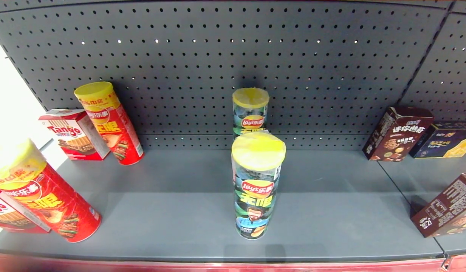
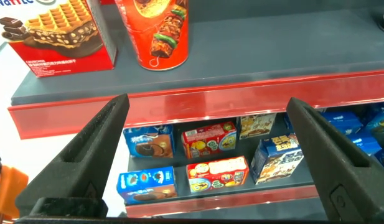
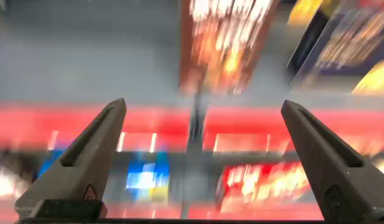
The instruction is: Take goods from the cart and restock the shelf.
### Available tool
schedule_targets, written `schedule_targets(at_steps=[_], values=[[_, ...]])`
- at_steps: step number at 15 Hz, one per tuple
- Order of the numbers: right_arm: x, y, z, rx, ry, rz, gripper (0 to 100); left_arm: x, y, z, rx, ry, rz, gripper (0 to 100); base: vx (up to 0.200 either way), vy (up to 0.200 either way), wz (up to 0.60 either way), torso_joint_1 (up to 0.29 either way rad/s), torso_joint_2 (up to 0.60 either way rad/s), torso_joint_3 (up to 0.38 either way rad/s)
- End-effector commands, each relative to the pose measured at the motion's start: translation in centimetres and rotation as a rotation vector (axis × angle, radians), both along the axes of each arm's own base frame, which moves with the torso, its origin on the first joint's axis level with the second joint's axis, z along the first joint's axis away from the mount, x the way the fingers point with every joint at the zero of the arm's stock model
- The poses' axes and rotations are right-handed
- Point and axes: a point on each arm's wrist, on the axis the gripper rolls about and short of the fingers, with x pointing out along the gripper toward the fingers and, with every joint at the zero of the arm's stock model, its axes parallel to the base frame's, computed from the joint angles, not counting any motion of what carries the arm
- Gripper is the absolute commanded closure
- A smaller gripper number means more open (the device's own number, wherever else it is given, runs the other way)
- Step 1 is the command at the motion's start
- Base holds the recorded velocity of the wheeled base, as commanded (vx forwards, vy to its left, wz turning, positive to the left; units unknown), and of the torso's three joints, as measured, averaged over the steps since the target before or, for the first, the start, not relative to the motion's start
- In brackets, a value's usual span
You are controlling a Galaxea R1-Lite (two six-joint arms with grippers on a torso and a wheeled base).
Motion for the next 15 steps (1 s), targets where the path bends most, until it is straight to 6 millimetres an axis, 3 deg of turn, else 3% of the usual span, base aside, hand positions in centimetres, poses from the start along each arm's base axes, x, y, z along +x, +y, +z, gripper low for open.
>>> schedule_targets(at_steps=[1,7,10,12,15], values=[[-0.11,0.12,-1.02,0.021,0.054,0.053,0,0.01,0.0,0.0,0.001,0.001,-0.001,0,0.0,0.0,0.0,0.0,0.0,0.0],[-0.09,0.12,-0.91,0.025,0.044,0.052,0,0.01,0.0,0.0,-0.005,0.002,0.004,0,0.0,0.0,0.0,0.0,0.0,0.0],[-0.16,0.35,-0.91,0.032,0.032,-0.096,0,0.01,0.0,0.0,-0.004,0.002,0.003,0,0.0,0.0,0.0,0.0,0.0,0.0],[-0.82,0.27,-1.09,0.032,-0.051,-0.044,0,0.01,0.0,0.0,-0.005,0.002,0.003,0,0.0,0.0,0.0,0.0,0.0,0.0],[-0.77,0.28,-1.07,0.032,-0.044,-0.047,0,0.01,-0.01,0.0,-0.002,0.001,-0.002,0,0.0,0.0,0.0,0.0,0.0,0.0]])
